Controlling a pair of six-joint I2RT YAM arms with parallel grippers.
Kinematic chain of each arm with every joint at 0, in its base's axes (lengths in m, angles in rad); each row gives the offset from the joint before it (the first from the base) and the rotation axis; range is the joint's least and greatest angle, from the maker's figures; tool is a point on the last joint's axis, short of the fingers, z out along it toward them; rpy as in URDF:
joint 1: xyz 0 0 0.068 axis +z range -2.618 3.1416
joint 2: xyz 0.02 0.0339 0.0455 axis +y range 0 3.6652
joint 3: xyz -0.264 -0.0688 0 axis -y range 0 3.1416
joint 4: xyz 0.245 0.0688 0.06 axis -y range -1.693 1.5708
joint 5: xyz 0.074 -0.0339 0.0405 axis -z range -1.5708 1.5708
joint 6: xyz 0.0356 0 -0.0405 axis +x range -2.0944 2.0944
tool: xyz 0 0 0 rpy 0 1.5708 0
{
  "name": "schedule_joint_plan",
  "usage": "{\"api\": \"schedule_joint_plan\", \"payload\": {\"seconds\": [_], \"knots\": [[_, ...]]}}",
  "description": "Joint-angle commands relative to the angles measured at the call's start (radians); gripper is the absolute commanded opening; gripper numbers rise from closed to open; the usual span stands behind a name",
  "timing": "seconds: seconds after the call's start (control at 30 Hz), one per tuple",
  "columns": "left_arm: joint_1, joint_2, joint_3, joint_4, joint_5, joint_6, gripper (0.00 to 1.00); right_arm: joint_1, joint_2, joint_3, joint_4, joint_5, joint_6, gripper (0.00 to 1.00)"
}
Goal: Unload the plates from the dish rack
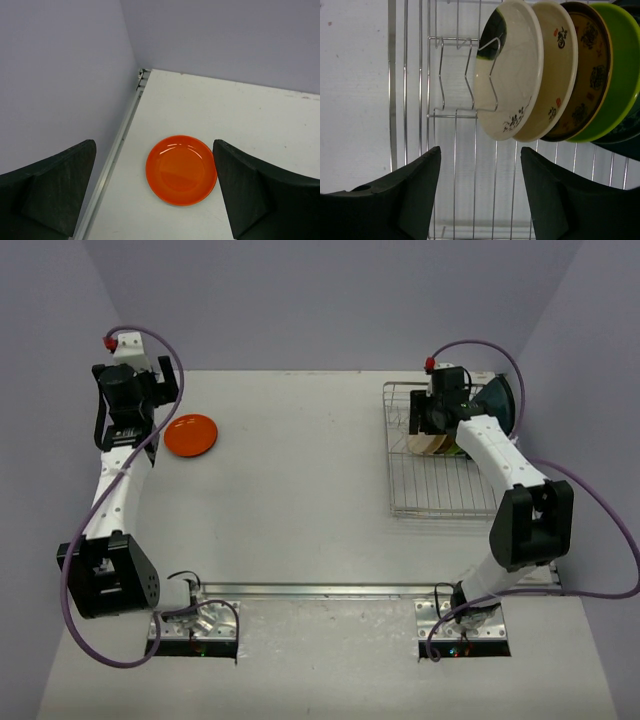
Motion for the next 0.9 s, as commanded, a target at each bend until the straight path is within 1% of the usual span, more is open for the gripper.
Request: {"api": "schedule_joint_plan", "payload": {"seconds": [0.0,0.2,0.63,0.87], "knots": [[-0.046,-0.057,-0.034,0.053,-0.024,0.007,1.0,-0.005,0.057,0.084,0.056,0.093,0.006,0.6],[-0.101,-0.092,-0.066,0.054,-0.054,0.03,1.0,-0.01,0.107,0.132,0.061,0.142,0.006,0.58],[-0.123,-0.093,-0.074,0.053,-0.063,0.032,1.0,-0.017,0.104,0.145,0.066,0.166,-0.011,0.57],[-0.134,-0.102,-0.053,0.037,-0.065,0.028,1.0,-0.025,0.167,0.185,0.066,0.189,-0.026,0.5]]}}
